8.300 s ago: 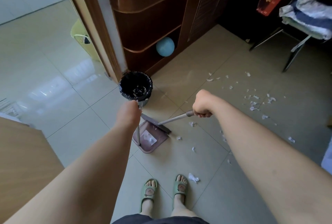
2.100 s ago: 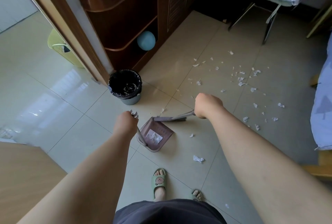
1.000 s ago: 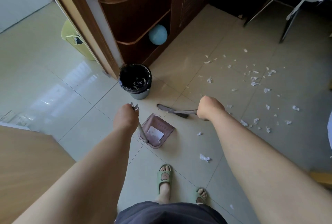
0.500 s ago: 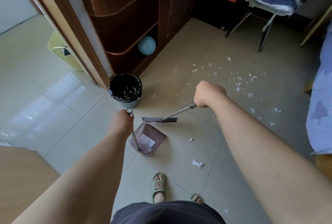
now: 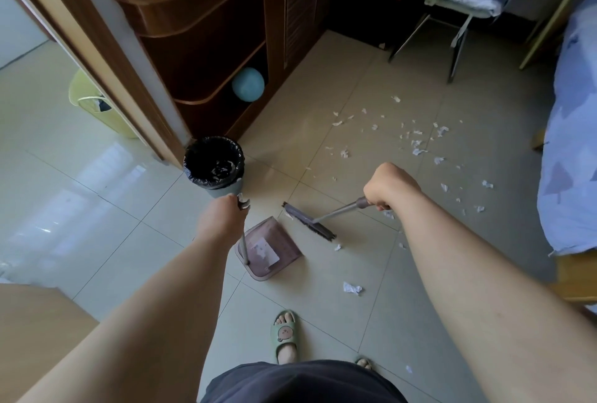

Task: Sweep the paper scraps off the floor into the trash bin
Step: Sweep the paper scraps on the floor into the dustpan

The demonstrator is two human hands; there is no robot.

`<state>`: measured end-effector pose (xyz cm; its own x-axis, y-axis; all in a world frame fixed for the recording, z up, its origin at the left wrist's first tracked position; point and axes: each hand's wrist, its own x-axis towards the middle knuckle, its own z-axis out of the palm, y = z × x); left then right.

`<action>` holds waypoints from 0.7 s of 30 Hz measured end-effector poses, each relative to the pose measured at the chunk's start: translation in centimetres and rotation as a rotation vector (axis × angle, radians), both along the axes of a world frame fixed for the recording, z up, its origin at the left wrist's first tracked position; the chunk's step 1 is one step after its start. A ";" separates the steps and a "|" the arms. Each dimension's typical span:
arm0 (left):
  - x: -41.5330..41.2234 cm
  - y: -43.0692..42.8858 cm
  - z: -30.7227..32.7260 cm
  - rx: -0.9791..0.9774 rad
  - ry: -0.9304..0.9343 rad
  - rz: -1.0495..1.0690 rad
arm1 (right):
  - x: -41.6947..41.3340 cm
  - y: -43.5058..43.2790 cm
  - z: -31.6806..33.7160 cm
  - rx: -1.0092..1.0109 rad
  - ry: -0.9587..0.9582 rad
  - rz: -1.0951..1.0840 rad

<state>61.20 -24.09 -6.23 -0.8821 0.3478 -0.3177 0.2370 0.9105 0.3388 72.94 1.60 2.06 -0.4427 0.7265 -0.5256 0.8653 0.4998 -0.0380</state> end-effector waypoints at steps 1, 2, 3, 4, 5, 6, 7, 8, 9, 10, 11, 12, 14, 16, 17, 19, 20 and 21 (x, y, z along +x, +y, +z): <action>0.1 0.3 0.0 -0.005 -0.008 -0.022 | 0.5 0.4 -0.1 0.000 0.007 -0.013; 0.3 0.7 0.1 -0.012 -0.017 -0.048 | 1.1 0.8 -0.2 0.001 0.010 -0.026; 0.5 1.0 0.1 -0.022 -0.023 -0.076 | 1.7 1.3 -0.3 0.002 0.011 -0.038; 0.7 1.4 0.2 -0.029 -0.027 -0.105 | 2.3 1.7 -0.4 0.007 0.009 -0.047; 1.1 2.0 0.2 -0.030 -0.030 -0.135 | 3.2 2.3 -0.5 0.013 0.009 -0.057; 1.4 2.5 0.3 -0.028 -0.036 -0.161 | 3.9 2.7 -0.8 0.021 0.011 -0.062; 1.8 3.0 0.3 -0.021 -0.046 -0.185 | 4.7 3.1 -1.1 0.026 0.017 -0.069; 2.3 3.5 0.3 -0.012 -0.059 -0.203 | 5.4 3.5 -1.4 0.027 0.024 -0.076; 2.8 4.0 0.3 0.000 -0.070 -0.218 | 6.2 3.8 -1.8 0.025 0.029 -0.084; 3.5 4.6 0.2 0.007 -0.078 -0.231 | 7.1 4.1 -2.2 0.021 0.029 -0.090; 4.2 5.2 0.1 0.014 -0.081 -0.239 | 8.0 4.4 -2.6 0.014 0.029 -0.094; 4.9 5.7 -0.1 0.022 -0.086 -0.238 | 8.8 4.6 -3.1 0.005 0.028 -0.098; 6.4 6.7 -0.5 0.080 -0.131 -0.201 | 10.6 4.9 -4.0 -0.029 0.023 -0.107; 7.6 7.6 -0.7 0.136 -0.176 -0.144 | 12.2 5.1 -4.7 -0.077 0.011 -0.113; 8.2 8.0 -0.6 0.132 -0.169 -0.125 | 12.9 5.2 -4.8 -0.112 0.000 -0.119; 9.4 8.8 -0.5 0.099 -0.151 -0.099 | 14.0 5.5 -4.6 -0.190 -0.023 -0.134; 10.1 9.3 -0.5 0.096 -0.150 -0.089 | 14.4 5.7 -4.2 -0.223 -0.028 -0.142; 10.6 9.6 -0.5 0.099 -0.151 -0.082 | 14.8 6.0 -3.8 -0.242 -0.027 -0.145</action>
